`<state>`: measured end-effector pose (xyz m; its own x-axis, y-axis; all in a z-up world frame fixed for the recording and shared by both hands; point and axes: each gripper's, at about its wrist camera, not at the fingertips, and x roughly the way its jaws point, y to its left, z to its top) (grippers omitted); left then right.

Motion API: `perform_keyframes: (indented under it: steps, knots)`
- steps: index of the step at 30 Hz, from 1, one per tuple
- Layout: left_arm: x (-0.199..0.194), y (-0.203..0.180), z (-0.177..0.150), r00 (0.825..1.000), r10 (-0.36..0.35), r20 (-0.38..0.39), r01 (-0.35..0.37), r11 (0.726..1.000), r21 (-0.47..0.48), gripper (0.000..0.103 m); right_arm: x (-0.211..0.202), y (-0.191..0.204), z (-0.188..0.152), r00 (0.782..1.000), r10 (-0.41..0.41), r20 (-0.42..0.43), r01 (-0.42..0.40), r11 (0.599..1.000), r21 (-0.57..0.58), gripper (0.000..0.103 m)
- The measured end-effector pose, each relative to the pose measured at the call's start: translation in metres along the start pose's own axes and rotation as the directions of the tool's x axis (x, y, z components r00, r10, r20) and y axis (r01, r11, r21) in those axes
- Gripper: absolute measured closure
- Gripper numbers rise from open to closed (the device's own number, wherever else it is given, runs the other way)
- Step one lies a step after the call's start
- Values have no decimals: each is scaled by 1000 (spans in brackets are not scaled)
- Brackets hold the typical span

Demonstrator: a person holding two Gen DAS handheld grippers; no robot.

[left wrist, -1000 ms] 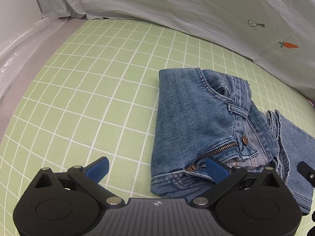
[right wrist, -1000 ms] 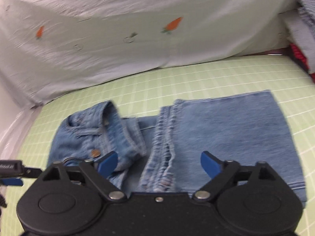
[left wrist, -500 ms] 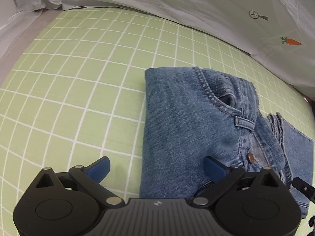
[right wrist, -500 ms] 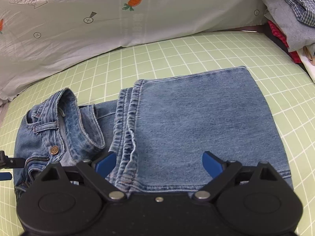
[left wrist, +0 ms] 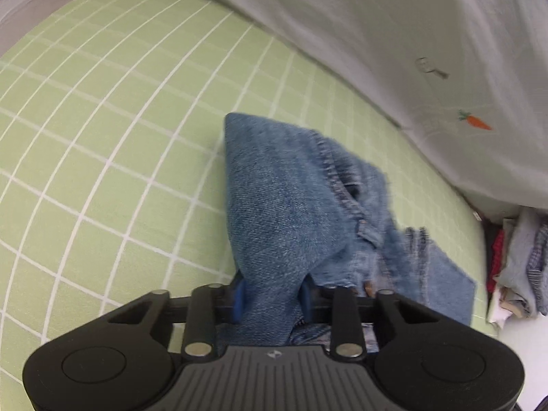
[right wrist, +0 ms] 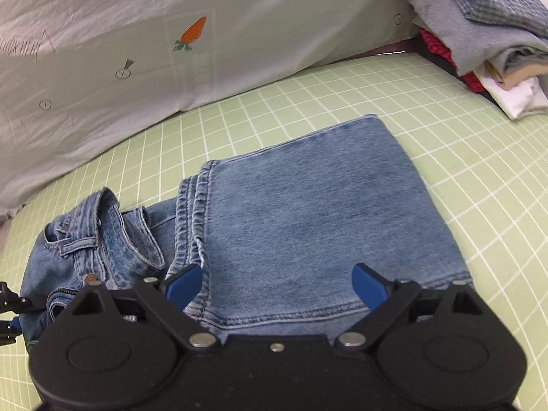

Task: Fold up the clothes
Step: 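Grasp the folded jeans edge with the left gripper and fold it over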

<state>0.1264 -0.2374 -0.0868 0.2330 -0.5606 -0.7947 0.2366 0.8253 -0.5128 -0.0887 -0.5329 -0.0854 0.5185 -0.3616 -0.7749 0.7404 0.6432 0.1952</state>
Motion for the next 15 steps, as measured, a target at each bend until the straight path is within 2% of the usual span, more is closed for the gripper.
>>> perform_keyframes:
  steps: [3,7,11,15]
  knots:
    - [-22,-32,-5,996,-76,41,74,995,62,82,-14,-16,-8,1000,-13,20,13,1000,28,8]
    - [-35,-90,-19,990,-126,67,113,979,168,82,-26,-42,-17,1000,-7,16,6,997,81,8]
    - [-25,-140,-31,987,-152,51,137,966,220,82,-31,-70,-18,1000,19,4,-20,992,123,8]
    - [-4,-180,-45,985,-170,10,162,954,252,82,-30,-92,-5,1000,14,8,-15,995,95,8]
